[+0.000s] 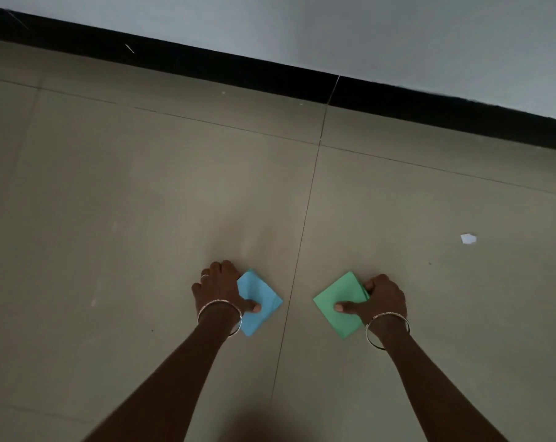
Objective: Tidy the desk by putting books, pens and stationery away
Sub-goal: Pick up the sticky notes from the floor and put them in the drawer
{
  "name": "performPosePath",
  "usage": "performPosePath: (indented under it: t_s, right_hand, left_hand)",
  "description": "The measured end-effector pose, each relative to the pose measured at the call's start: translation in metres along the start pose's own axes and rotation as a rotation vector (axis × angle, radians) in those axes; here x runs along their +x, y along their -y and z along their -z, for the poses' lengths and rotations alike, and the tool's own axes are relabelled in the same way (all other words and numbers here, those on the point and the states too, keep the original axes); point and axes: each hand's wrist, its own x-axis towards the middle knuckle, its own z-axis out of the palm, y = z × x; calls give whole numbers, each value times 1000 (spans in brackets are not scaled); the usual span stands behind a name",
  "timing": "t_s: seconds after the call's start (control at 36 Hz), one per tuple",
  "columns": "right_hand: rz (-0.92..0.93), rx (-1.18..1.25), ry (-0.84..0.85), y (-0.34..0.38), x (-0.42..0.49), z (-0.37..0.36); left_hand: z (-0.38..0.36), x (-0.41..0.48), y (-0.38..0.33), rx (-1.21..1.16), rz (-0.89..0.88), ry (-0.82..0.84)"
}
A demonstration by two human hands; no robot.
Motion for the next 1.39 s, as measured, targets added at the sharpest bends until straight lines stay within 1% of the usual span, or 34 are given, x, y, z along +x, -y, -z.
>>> performPosePath:
  t_s: [0.06, 0.08, 0.11, 0.17, 0.22, 0.31, 0.39, 0.47, 0.5, 0.58, 0.69, 0.81, 0.92, 1.08, 1.17, 1.25, 1.39]
  right_hand:
    - [-7, -31, 17, -3, 6, -3]
    - [-1, -35, 17, -4, 7, -4]
    - [10, -29, 17, -3, 4, -3]
    - [29, 18, -10, 1, -6, -2]
    - [23, 152, -22, 3, -19, -2]
    - [-5, 340, 18, 3, -43, -4]
    - [-102, 556, 39, 8, -76, -1]
    - [-240, 940, 91, 20, -121, 11]
    - [-277, 1034, 127, 26, -140, 21]
    - [-332, 1174, 218, 43, -200, 55]
    - [-334, 1289, 233, 70, -278, 113]
    - [-278, 1306, 266, 102, -350, 178]
    - [-173, 1296, 291, 141, -420, 243]
    - [44, 1175, 431, 206, -539, 320]
    - [160, 1034, 453, 232, -594, 341]
    - [266, 938, 450, 257, -642, 352]
    - [391, 873, 519, 297, -715, 346]
  left_hand:
    - [1, 1, 0, 9, -40, -5]
    - [0, 0, 1, -37, -56, -20]
    - [-1, -3, 2, -122, -64, -30]
    - [-4, -11, 5, -363, -54, -14]
    - [-4, -24, 7, -573, -21, 22]
    - [-2, -45, 8, -827, 59, 63]
    - [8, -74, 11, -1024, 126, 101]
    - [27, -112, 14, -1178, 185, 111]
    - [36, -127, 14, -1231, 205, 108]
    - [70, -181, 16, -1358, 254, 85]
    - [121, -252, 29, -1405, 270, 16]
    - [181, -324, 43, -1452, 263, -50]
    - [245, -399, 55, -1508, 208, -97]
    - [336, -516, 80, -1577, 84, -202]
    - [366, -572, 99, -1602, 21, -282]
    - [387, -619, 123, -1676, -11, -360]
    - [404, -683, 182, -1769, 15, -503]
